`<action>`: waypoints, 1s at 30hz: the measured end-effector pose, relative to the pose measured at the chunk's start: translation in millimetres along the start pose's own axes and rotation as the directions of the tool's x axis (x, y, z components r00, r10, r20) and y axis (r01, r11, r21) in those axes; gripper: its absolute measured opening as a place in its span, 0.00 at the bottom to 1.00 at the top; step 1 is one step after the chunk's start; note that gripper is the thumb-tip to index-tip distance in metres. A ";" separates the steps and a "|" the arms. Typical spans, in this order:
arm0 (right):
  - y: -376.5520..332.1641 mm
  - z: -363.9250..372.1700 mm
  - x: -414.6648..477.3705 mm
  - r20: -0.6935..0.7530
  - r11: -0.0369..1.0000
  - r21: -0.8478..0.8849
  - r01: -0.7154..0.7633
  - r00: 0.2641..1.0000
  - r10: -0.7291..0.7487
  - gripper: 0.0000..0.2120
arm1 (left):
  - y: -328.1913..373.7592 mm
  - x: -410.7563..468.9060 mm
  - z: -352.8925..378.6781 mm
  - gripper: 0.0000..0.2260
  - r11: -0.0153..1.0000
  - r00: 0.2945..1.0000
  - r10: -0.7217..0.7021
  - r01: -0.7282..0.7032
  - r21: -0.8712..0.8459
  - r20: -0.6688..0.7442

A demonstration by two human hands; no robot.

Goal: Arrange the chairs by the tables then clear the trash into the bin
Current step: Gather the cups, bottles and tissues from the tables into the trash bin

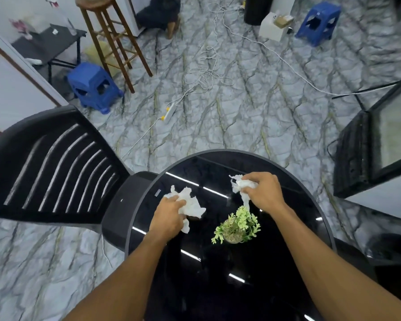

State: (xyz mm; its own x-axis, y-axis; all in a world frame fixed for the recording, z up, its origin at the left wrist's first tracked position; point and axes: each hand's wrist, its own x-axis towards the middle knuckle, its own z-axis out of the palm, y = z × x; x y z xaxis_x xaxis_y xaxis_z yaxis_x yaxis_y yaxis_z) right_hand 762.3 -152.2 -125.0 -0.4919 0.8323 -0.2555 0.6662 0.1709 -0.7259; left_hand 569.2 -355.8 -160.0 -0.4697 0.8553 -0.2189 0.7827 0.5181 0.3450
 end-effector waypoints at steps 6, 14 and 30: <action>-19.5 -29.9 -17.1 -0.138 0.996 0.088 -0.024 0.990 0.036 0.12 | 38.8 29.7 -45.3 0.05 0.959 0.996 -0.027 0.001 -0.285 -0.087; -29.7 -95.0 -81.3 -0.430 0.985 0.172 -0.024 0.897 0.097 0.13 | 166.8 33.5 -103.7 0.12 0.815 0.967 0.187 -0.251 -0.522 -0.174; 164.5 -239.1 -435.3 -0.791 0.869 0.457 -0.188 0.360 0.494 0.11 | 476.0 -206.3 34.0 0.07 0.587 0.642 0.767 -0.698 -0.410 0.004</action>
State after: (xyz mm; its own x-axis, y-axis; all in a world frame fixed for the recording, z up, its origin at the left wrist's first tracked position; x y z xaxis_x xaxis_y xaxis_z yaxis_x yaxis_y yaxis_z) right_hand 1220.1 -360.3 19.6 0.5957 0.8013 0.0545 0.4154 -0.2493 -0.8748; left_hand 1052.6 -285.9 18.2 0.2999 0.9463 0.1205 0.6199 -0.2893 0.7294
